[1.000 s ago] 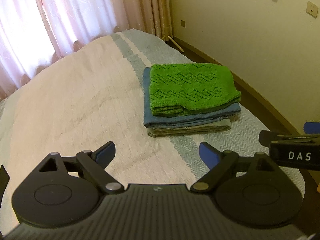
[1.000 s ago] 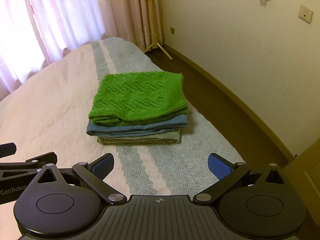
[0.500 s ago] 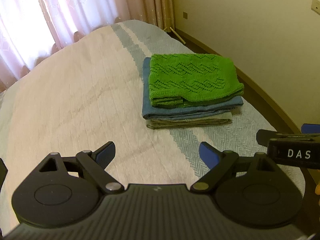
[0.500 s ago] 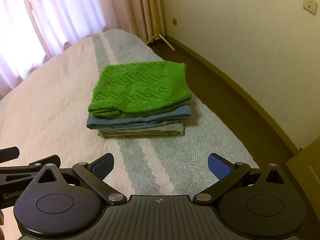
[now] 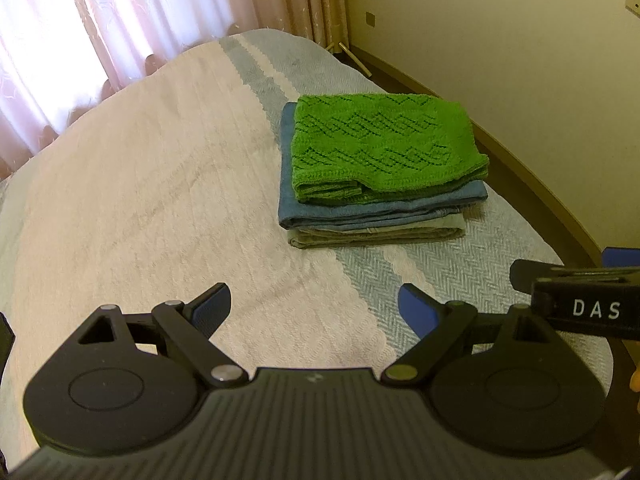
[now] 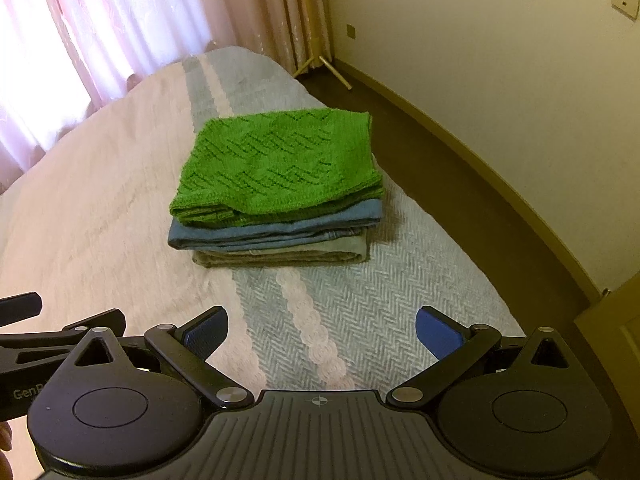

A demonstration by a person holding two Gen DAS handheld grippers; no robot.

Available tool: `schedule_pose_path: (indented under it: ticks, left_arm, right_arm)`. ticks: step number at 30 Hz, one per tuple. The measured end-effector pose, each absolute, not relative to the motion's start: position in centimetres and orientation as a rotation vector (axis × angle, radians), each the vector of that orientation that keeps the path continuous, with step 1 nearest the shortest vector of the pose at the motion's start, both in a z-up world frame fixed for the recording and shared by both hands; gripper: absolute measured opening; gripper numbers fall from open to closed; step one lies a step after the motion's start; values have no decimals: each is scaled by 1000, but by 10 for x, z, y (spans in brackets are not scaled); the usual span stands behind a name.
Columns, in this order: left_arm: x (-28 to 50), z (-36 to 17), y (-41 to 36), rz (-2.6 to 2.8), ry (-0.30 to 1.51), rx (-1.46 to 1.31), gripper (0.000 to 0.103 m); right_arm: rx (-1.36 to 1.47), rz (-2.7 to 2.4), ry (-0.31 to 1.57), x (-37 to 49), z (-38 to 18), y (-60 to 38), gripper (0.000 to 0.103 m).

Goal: Fold clothes

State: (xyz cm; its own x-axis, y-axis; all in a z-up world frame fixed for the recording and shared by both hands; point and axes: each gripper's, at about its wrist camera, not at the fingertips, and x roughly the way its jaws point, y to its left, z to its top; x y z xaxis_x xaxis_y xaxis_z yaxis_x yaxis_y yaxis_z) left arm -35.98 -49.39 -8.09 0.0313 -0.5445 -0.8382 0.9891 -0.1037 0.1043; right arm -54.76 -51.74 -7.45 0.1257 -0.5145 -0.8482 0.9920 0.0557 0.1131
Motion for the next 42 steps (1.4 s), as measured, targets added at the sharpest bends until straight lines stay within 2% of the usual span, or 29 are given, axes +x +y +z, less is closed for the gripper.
schedule_pose_path:
  ticks: [42]
  left_arm:
    - [-367,-118,-546,-1386,737,961,89]
  right_arm:
    - [895,-1270,857,-545,-114,-572,102]
